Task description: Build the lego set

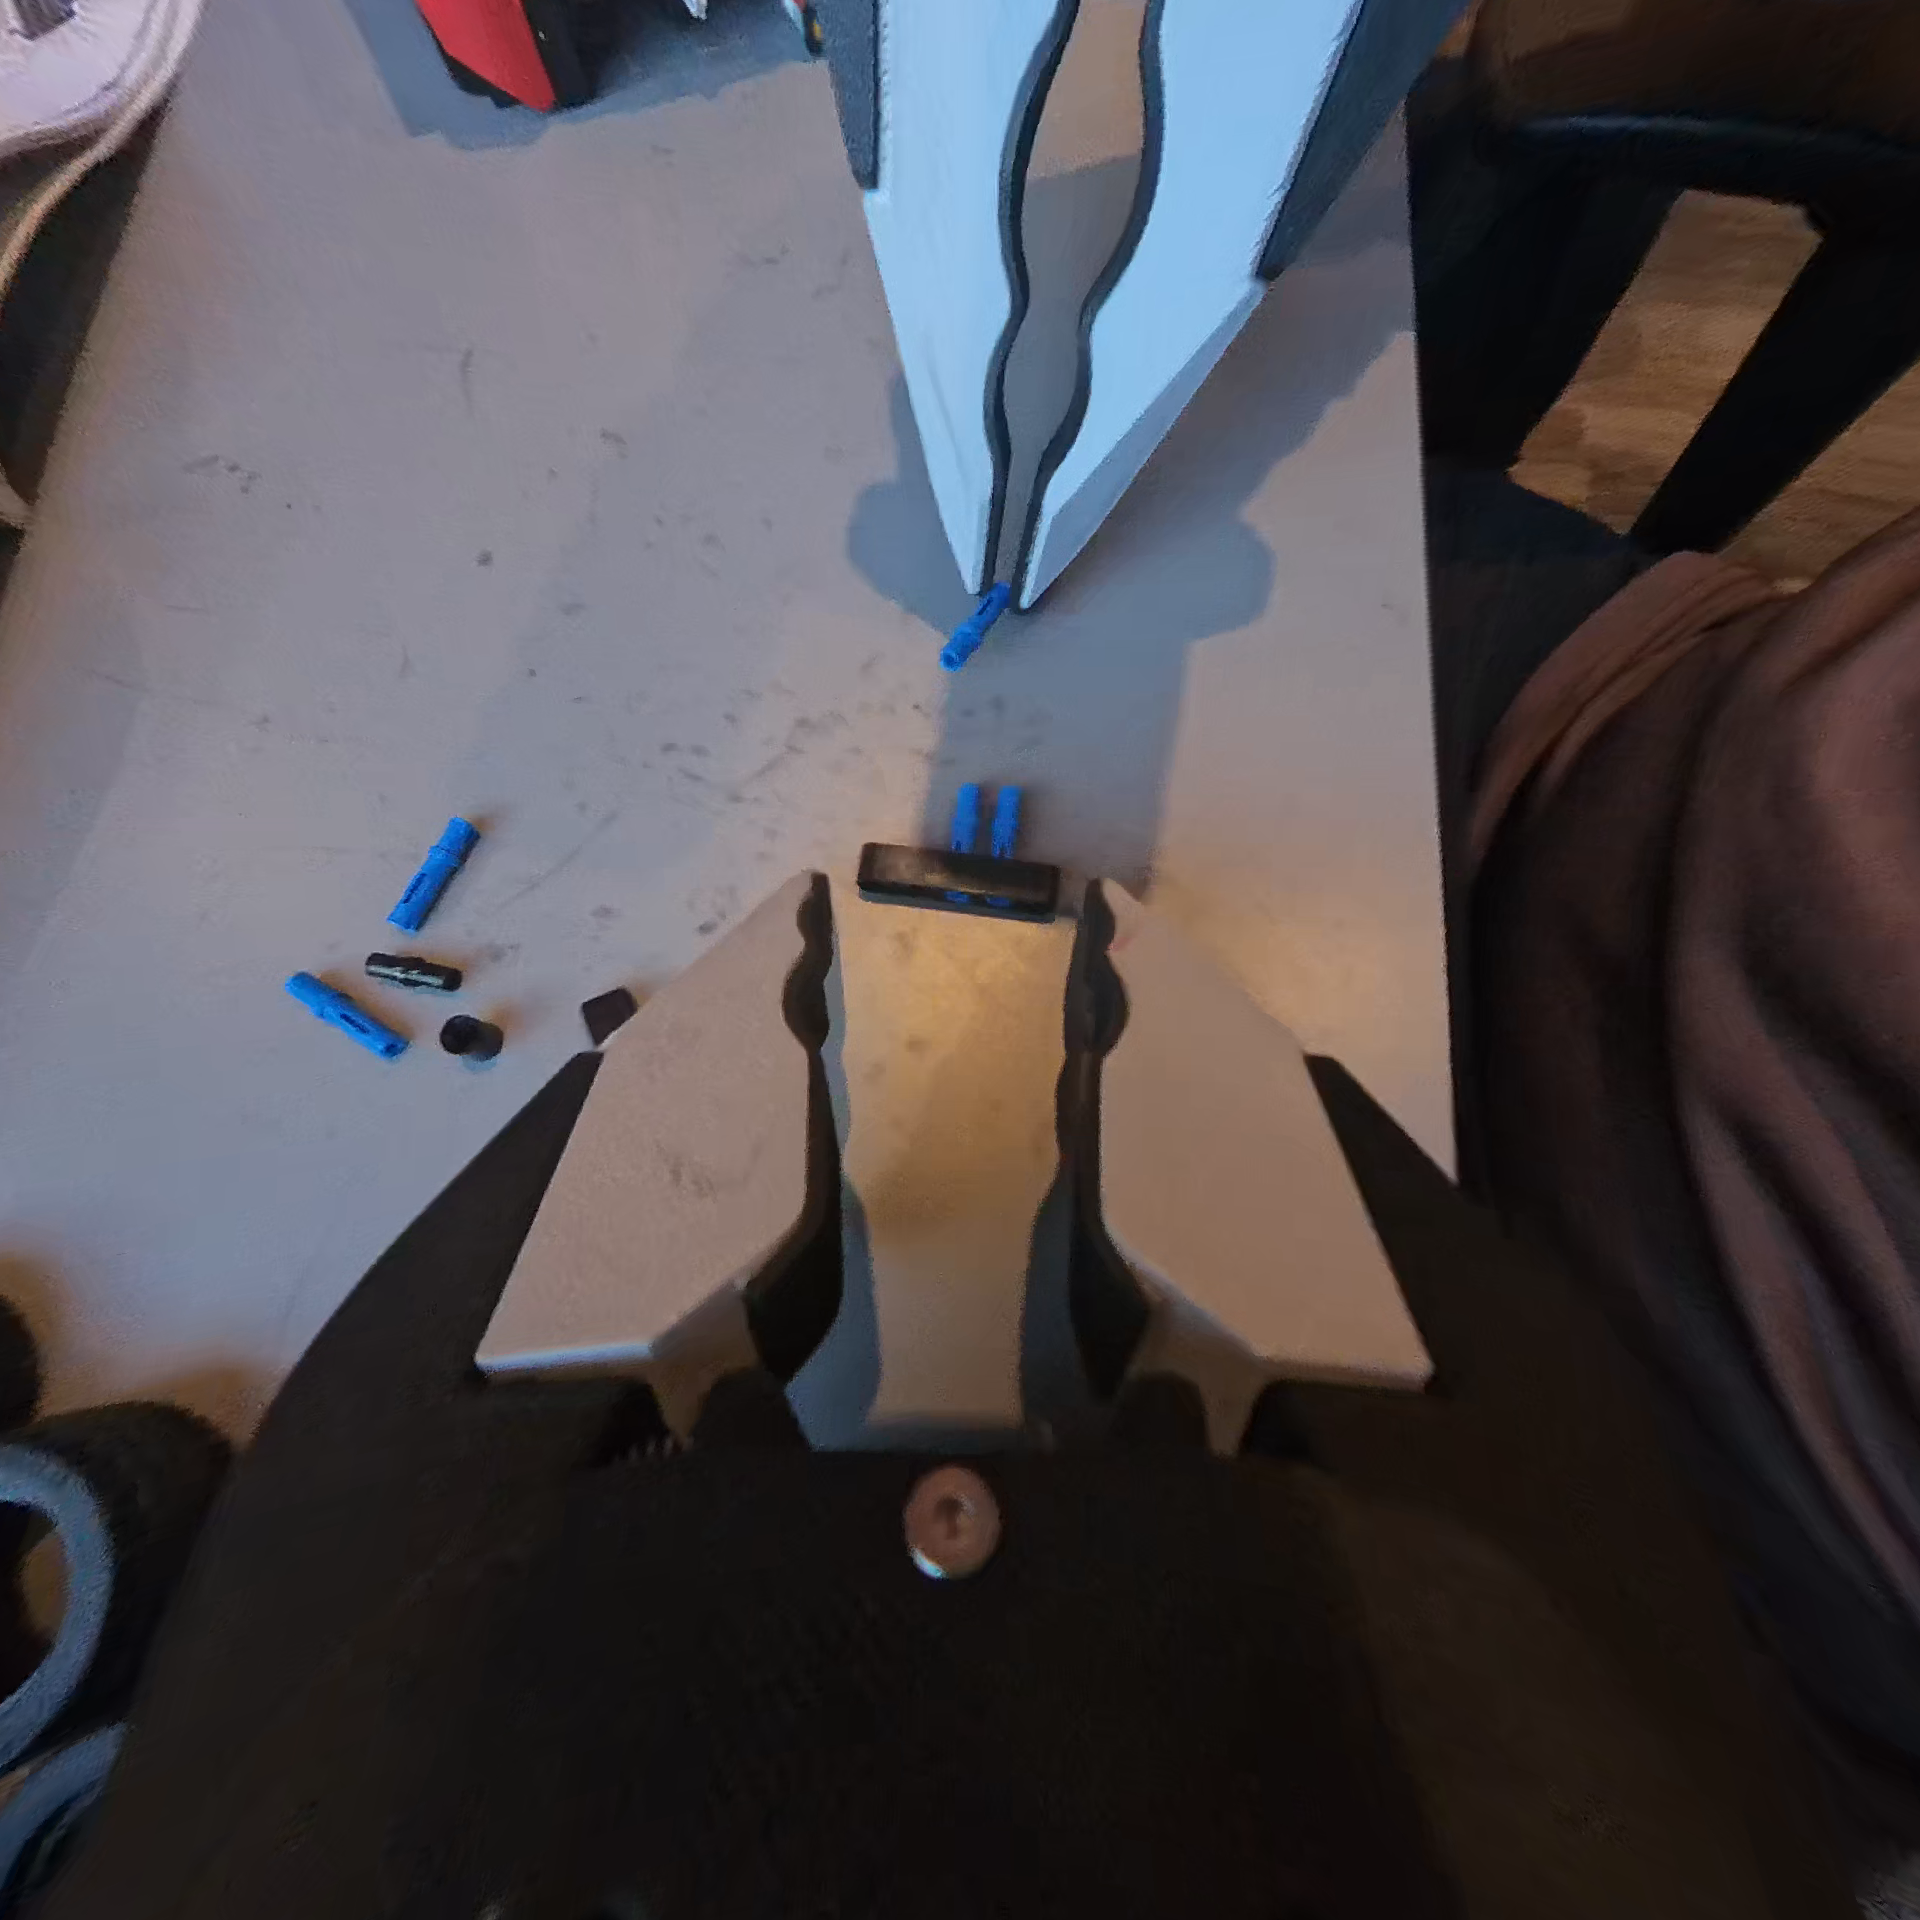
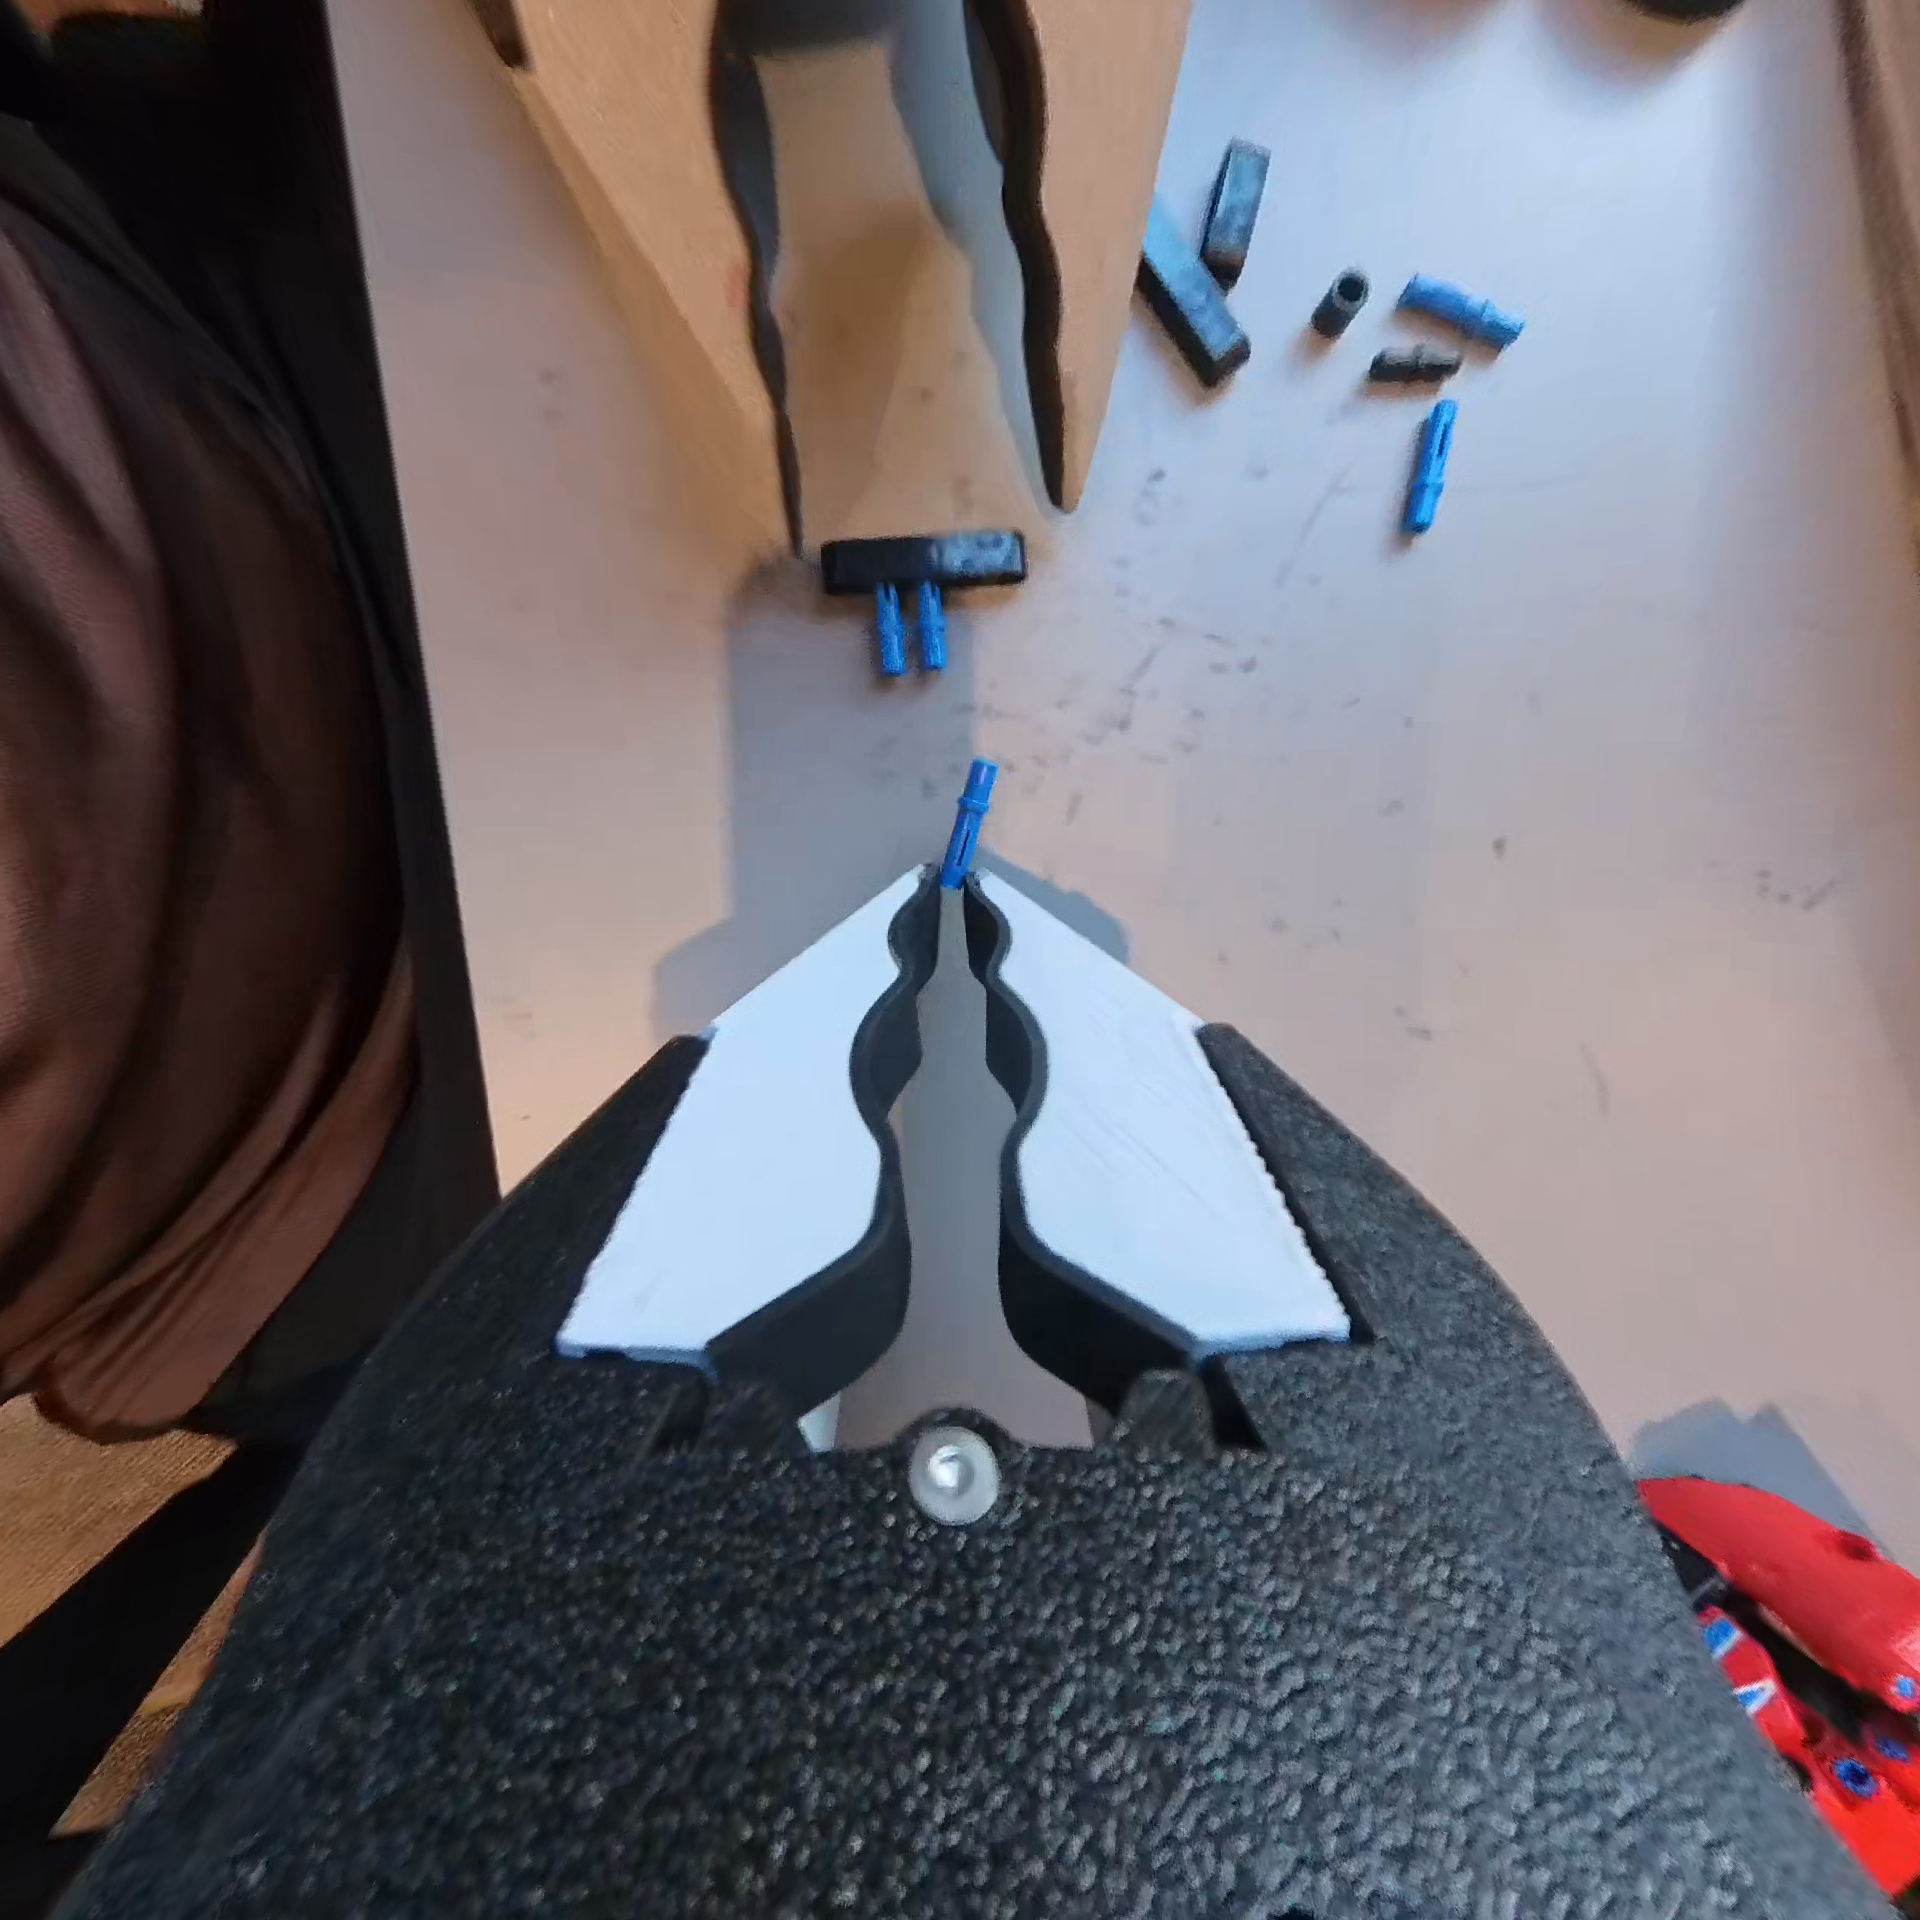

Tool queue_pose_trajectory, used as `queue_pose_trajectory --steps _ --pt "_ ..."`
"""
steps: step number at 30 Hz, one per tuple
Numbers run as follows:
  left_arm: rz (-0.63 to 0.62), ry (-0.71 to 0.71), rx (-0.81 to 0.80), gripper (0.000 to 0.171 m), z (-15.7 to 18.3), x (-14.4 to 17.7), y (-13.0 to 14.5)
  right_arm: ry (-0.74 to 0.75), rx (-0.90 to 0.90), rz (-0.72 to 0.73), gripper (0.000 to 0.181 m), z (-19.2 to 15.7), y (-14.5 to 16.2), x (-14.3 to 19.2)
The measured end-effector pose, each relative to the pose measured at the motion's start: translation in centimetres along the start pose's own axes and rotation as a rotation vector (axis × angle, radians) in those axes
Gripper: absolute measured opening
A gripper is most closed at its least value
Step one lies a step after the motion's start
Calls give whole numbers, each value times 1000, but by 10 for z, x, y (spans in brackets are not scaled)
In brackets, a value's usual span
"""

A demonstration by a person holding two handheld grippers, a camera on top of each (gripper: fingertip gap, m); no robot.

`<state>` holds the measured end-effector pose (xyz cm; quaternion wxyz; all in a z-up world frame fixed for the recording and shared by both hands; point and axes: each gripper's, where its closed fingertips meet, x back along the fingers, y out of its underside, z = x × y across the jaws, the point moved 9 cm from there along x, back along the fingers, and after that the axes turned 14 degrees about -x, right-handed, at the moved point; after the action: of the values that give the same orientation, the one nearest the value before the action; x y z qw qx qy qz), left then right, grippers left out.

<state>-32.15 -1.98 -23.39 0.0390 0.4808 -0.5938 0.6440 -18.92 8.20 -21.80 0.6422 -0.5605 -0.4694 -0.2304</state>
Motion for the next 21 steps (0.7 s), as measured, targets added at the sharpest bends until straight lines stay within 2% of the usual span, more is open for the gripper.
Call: queue_pose_trajectory --steps 4,7,13,15,18,21 --pt "2 -58 7 33 0 9 -6 27 55 168 4 -12 -6 9" --pt "81 -8 82 28 1 12 -16 99 90 238 4 -20 -3 7" --pt "147 92 196 20 1 3 -25 190 152 300 4 -32 0 5" --pt "157 84 213 18 -1 1 -27 210 176 304 4 -35 0 4" --pt "150 90 212 5 0 -2 -28 222 188 316 4 -38 -1 2" --pt "148 77 189 3 2 -5 -28 230 184 313 4 -37 0 -1"
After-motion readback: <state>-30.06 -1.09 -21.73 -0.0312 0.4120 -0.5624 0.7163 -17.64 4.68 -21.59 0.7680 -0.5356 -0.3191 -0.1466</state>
